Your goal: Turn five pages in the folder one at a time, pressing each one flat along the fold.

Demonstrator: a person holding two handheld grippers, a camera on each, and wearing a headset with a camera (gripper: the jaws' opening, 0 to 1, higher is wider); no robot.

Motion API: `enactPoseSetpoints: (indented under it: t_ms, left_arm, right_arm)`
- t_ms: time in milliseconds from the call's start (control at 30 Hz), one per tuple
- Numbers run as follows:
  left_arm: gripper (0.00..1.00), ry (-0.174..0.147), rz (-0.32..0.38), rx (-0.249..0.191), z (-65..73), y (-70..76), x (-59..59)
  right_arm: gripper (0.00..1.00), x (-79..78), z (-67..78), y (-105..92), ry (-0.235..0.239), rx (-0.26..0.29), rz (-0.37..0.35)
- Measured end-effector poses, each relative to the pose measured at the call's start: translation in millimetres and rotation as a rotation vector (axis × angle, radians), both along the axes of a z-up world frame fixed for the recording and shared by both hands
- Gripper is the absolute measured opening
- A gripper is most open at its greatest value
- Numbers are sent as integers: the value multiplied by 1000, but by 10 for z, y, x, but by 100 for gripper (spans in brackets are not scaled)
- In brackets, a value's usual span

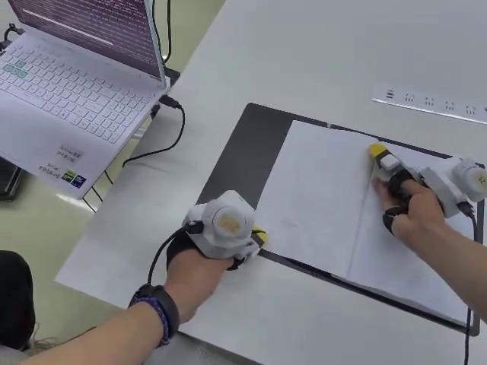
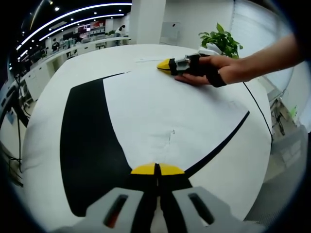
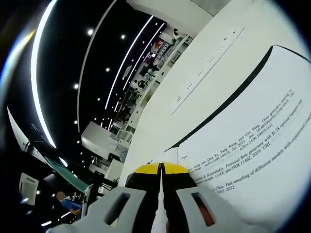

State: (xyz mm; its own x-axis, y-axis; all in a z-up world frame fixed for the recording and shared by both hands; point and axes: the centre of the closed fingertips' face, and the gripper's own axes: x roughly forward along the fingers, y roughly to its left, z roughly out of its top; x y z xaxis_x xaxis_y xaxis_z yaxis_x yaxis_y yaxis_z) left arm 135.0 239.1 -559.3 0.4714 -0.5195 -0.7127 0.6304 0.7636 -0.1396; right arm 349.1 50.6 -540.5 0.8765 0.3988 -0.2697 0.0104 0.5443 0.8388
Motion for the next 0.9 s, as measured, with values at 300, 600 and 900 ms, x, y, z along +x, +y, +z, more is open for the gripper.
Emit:
enactPoseSetpoints:
  t_ms: [300, 600, 900]
  left_arm:
    - [0, 1, -1, -1, 1, -2, -3]
    - [0, -1, -7, 0, 1, 2, -9]
    - [0, -3, -12, -1, 1, 4, -8]
  right_arm:
    - [0, -23, -61, -6, -10, -6, 15]
    - [0, -185, -84, 35, -20, 3, 64]
    - [0, -371, -74, 109, -25, 28, 84]
